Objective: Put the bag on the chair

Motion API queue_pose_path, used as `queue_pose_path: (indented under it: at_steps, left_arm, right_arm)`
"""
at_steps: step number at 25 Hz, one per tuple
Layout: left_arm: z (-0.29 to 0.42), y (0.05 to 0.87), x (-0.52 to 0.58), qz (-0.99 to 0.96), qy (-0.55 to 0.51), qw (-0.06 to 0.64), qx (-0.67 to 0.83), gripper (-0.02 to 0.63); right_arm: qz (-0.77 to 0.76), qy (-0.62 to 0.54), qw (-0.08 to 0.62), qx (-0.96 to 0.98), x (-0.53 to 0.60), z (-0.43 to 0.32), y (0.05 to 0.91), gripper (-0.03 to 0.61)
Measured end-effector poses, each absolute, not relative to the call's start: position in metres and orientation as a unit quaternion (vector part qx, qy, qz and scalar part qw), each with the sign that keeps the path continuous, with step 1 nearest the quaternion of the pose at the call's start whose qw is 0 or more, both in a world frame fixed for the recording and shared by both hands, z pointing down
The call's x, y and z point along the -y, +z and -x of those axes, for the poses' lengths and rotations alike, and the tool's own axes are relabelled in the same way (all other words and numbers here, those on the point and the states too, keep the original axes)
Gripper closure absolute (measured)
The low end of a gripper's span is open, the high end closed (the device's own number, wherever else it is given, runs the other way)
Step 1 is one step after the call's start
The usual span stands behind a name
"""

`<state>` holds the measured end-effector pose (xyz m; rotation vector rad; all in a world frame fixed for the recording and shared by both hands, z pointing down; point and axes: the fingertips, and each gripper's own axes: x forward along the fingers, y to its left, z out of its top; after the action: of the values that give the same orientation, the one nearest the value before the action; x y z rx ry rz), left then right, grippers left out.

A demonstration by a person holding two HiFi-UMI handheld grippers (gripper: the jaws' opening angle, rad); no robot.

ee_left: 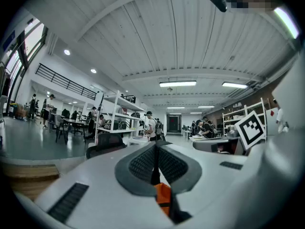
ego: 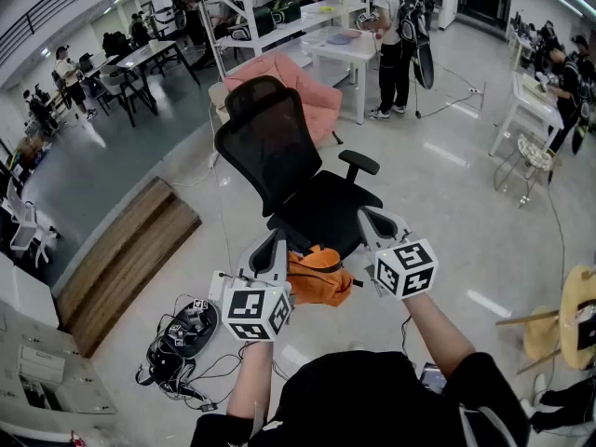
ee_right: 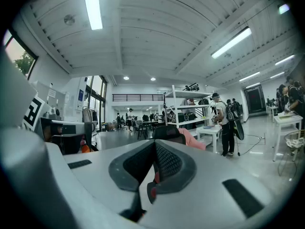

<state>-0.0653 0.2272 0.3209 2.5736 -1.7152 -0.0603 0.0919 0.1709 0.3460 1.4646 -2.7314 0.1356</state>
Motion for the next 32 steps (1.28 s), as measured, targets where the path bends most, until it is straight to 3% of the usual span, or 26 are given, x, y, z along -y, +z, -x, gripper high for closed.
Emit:
queue_pose_path:
  at_steps: [32]
  left_arm:
    - [-0.018,0.364,-0.195,-0.804,0.001,0.067,0.590,0.604]
  right_arm:
    - [-0.416,0.091,0.024,0.904,-0.132,-0.162,0.390,0.577]
